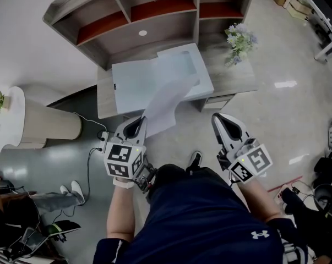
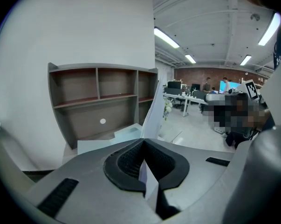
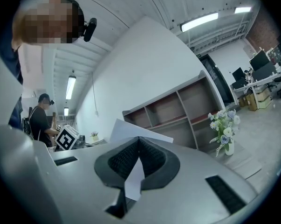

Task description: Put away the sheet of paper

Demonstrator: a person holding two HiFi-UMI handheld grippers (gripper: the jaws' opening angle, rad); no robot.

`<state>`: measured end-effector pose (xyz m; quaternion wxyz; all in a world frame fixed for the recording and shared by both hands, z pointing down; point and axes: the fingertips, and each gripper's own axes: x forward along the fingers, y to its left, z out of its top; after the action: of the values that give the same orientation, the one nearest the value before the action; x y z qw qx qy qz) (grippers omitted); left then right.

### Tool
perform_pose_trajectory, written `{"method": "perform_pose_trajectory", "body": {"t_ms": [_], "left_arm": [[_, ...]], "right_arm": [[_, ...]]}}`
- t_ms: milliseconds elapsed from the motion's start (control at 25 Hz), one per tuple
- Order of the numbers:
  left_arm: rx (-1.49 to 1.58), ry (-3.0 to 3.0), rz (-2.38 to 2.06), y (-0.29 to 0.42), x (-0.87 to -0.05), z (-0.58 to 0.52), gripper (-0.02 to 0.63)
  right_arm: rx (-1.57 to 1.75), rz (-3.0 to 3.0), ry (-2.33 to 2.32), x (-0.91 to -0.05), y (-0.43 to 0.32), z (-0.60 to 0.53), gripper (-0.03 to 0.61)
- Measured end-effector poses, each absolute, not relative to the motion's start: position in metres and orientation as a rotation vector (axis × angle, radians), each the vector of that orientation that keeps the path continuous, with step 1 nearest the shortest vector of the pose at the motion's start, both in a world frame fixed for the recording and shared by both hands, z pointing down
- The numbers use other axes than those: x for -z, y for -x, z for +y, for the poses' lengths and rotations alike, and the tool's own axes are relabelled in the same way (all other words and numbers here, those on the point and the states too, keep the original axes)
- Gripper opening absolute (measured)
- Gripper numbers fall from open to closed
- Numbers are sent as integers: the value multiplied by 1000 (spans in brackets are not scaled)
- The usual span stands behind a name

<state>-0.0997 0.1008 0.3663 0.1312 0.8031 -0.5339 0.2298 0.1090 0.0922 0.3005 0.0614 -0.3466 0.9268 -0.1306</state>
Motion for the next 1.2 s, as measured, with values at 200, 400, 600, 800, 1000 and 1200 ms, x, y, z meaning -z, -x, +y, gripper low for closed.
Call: {"method": "perform_pose_trajectory", "body": {"t_ms": [200,400,600,800,1000,1200], "left_arm": [[-651,-2317,-1531,97,-370,93,14],[-642,-2309,-1503,100,-378,78,14],[-636,-2317,-1475,102,-388,56,14],[-633,-2316,-1450,111,-396,31,14],[-627,-2322,-1424,122,-403,0,14],[-613,-2315,-1390,134,-412,-30,14]], "right_arm": [[414,2818,1047,-305,-109,81,6],[448,2834,1061,-315,-104,69,6],[464,2832,1100,-326,-103,48,6],[470,2829,1128,-328,-94,24,6],[484,2822,1150,-332,-81,-7,6],[519,2826,1167,-341,-66,-36,6]]}}
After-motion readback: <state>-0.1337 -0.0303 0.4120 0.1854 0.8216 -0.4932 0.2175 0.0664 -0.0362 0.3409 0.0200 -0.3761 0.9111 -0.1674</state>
